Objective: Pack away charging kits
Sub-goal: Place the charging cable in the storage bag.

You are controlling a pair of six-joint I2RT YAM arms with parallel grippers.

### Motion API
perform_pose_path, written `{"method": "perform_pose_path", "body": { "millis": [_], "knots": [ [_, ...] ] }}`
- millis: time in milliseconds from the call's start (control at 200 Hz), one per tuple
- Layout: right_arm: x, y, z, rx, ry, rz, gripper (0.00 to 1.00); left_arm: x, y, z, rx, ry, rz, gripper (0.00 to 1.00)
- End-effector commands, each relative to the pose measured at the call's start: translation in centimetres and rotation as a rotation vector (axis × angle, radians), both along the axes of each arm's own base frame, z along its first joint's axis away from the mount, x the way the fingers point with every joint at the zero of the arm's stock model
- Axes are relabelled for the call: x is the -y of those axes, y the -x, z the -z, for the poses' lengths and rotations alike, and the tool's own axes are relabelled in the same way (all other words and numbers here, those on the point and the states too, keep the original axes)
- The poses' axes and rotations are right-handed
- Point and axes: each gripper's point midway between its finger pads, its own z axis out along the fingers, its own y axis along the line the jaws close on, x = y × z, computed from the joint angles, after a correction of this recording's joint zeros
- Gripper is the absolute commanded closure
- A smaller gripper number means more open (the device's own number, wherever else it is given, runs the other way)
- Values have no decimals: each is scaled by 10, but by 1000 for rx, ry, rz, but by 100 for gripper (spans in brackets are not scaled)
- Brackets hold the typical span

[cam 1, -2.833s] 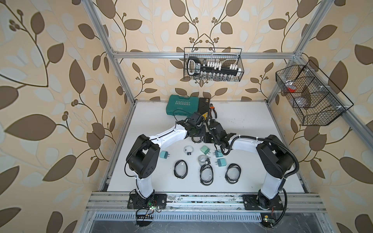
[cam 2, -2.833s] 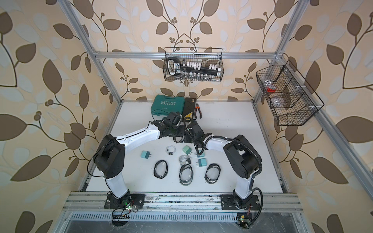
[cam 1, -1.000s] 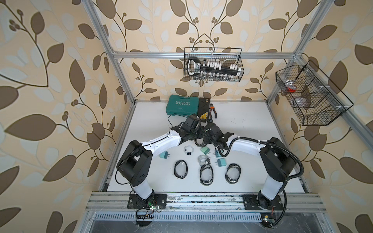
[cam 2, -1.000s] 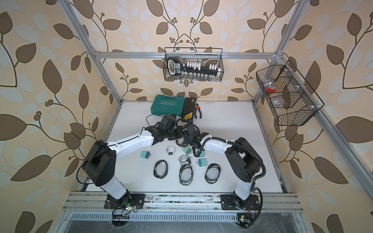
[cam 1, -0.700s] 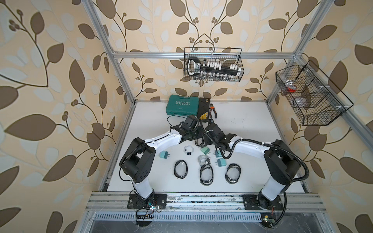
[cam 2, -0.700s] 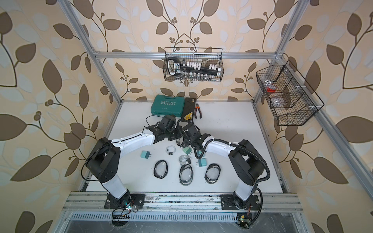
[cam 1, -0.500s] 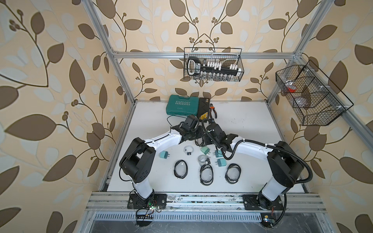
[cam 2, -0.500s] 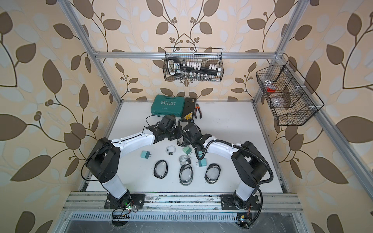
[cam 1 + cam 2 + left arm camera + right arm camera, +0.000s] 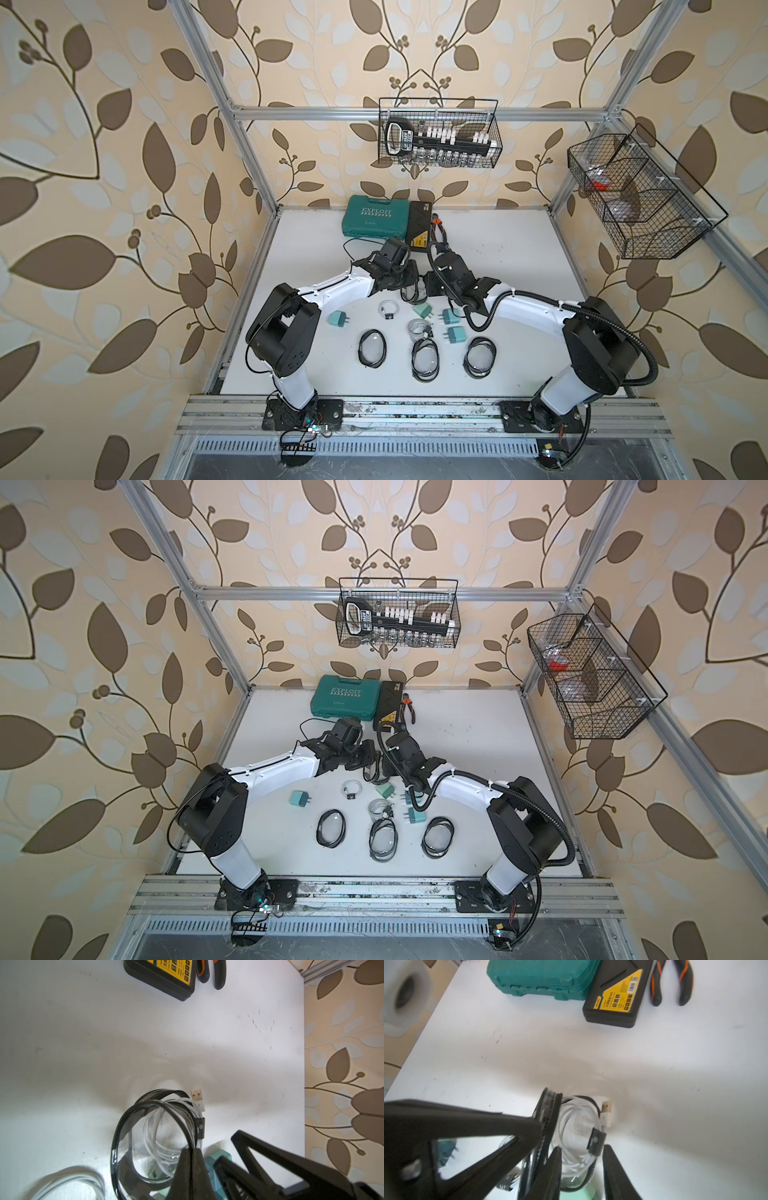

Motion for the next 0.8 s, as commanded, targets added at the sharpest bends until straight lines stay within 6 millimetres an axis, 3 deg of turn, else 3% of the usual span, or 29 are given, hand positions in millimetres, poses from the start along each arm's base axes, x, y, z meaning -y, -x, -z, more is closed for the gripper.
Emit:
{"method": "perform_pose_path", "body": {
  "millis": [0,235,555,795],
  "knots": [
    [14,-3,16,-51,-46,40,61,2,-8,-7,23,7,-14,100],
    [-10,-7,32,-86,-106,-44,58,6,-19,-6,43,-6,-4,100],
    [-19,-21,55,-136,-76,-35,58,9,-28,0,48,0,1,100],
    [-36,-22,45,-100,-50,-72,87,8,-37,-5,54,7,-1,100]
  ]
}}
